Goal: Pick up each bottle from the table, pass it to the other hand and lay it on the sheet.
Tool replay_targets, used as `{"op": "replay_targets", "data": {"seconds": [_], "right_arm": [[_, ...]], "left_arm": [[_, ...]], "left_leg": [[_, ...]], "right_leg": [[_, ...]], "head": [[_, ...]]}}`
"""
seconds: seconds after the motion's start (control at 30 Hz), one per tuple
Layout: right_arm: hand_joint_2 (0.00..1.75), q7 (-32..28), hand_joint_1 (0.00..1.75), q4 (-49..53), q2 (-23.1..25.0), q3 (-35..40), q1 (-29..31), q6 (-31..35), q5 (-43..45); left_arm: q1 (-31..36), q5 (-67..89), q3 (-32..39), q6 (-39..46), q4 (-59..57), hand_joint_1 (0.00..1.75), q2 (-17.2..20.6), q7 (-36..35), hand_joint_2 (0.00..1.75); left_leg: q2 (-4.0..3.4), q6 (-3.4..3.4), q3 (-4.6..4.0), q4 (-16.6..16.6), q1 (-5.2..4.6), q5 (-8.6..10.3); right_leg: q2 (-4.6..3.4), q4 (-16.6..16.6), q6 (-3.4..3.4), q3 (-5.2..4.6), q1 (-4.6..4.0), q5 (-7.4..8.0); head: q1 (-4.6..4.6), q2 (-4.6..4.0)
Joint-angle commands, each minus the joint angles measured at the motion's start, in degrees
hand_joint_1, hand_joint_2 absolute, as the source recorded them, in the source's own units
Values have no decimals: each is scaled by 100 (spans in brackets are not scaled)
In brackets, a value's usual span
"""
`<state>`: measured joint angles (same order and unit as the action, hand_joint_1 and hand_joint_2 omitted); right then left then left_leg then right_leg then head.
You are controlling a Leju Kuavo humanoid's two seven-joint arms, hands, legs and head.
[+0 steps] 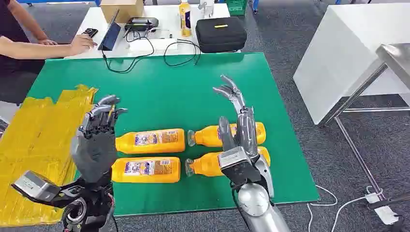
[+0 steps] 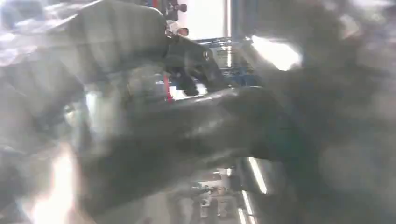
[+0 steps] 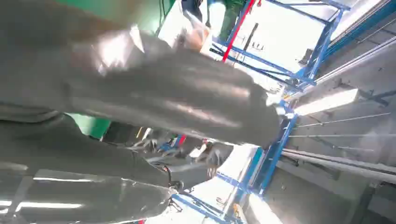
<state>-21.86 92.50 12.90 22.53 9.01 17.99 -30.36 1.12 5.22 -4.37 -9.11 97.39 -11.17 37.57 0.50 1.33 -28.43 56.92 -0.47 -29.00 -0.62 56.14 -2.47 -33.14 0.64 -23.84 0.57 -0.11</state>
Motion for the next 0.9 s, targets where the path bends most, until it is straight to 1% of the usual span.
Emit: {"op": "replay_targets", "data": {"seconds": [0.03,0.1,0.23,0.27,0.3,0.33,0.4,0.43,0.47,0.5,0.53,0.57,0.6,0.67,0.73,0.8,0.83,0.87,0.9], "right_arm": [[0,-1814,175,-274,-342,19,-1885,-747,2128],[0,-1814,175,-274,-342,19,-1885,-747,2128],[0,-1814,175,-273,-374,67,-1875,-710,2158],[0,-1814,175,-273,-374,67,-1875,-710,2158],[0,-1814,175,-273,-374,67,-1875,-710,2158],[0,-1814,175,-285,-418,148,-1846,-632,2197],[0,-1814,175,-361,-442,258,-1729,-493,2038],[0,-1814,175,-399,-410,244,-1696,-464,1967],[0,-1814,175,-394,-382,209,-1687,-510,1967],[0,-1814,175,-390,-342,152,-1694,-543,1912],[0,-1814,175,-378,-301,90,-1714,-581,1881],[0,-1814,154,-321,-260,8,-1747,-571,1791],[0,-1814,0,-290,-254,-29,-1769,-437,1632],[0,-1814,0,-343,-211,-130,-1835,-314,1383],[0,-1751,0,-428,-141,-210,-1892,-189,961],[0,-1648,0,-459,-151,-212,-1901,-199,821],[175,-1574,0,-466,-193,-209,-1899,-124,626],[175,-1425,0,-459,-203,-210,-1909,-105,516],[175,-1425,0,-459,-203,-210,-1909,-105,516]], "left_arm": [[-883,309,-956,1231,-675,175,-295,243,0],[-883,309,-956,1231,-675,175,-295,243,0],[-866,254,-1019,1281,-673,175,-260,243,0],[-866,254,-1019,1281,-673,175,-260,243,0],[-866,254,-1019,1281,-673,175,-260,243,0],[-839,165,-1118,1361,-674,175,-202,243,0],[-744,101,-1199,1416,-688,175,-127,243,0],[-695,189,-1235,1488,-749,175,-85,243,0],[-681,147,-1218,1445,-765,175,-90,243,0],[-675,158,-1206,1392,-795,175,-91,243,0],[-687,165,-1169,1370,-849,175,-117,243,0],[-695,73,-1049,1225,-940,175,-194,243,0],[-712,124,-958,1356,-936,0,-275,243,0],[-725,78,-894,1338,-936,0,-333,243,0],[-801,74,-781,1351,-865,0,-361,243,0],[-853,11,-731,1330,-812,0,-348,243,0],[-881,-22,-705,1299,-793,0,-332,243,0],[-899,-6,-670,1323,-761,0,-344,243,0],[-899,-6,-670,1323,-761,0,-344,243,0]], "left_leg": [[-3,-11,17,-8,7,-3],[-1,-7,7,-4,4,-1],[-4,-12,19,-10,7,-2],[25,-6,62,-48,6,2],[37,-9,87,-70,10,3],[37,-6,83,-59,7,0],[25,-8,34,-12,2,-13],[18,-10,28,-14,2,-14],[5,-9,1,-14,0,-9],[5,-14,22,-26,3,-9],[10,-11,19,-19,3,-13],[8,-9,14,-16,1,-13],[6,-13,27,-25,1,-11],[6,-15,28,-23,4,-13],[2,-8,15,-12,-1,-14],[-1,-14,31,-21,5,-15],[0,-15,36,-24,6,-15],[-5,-13,34,-22,6,-16],[-7,-13,34,-21,8,-17]], "right_leg": [[5,-10,8,19,-8,-2],[4,-5,5,8,-4,-1],[5,-10,9,20,-8,-2],[31,-47,4,71,-7,-9],[46,-72,6,102,-11,-11],[45,-61,4,90,-9,-14],[24,-16,7,41,-5,-19],[20,-17,10,35,-5,-20],[7,-14,10,6,-1,-11],[10,-27,14,27,-4,-12],[14,-21,13,26,-3,-14],[14,-19,13,19,-2,-12],[16,-26,16,31,-3,-11],[15,-28,19,35,-7,-11],[9,-15,13,18,-2,-11],[11,-24,18,33,-8,-12],[12,-26,19,38,-9,-13],[6,-24,17,34,-9,-12],[3,-24,16,34,-10,-12]], "head": [[0,2],[0,0],[0,0],[0,0],[0,0],[0,2],[-2,0],[0,0],[4,0],[-2,0],[0,0],[-2,0],[0,0],[0,0],[0,0],[2,2],[0,0],[0,0],[0,2]]}}
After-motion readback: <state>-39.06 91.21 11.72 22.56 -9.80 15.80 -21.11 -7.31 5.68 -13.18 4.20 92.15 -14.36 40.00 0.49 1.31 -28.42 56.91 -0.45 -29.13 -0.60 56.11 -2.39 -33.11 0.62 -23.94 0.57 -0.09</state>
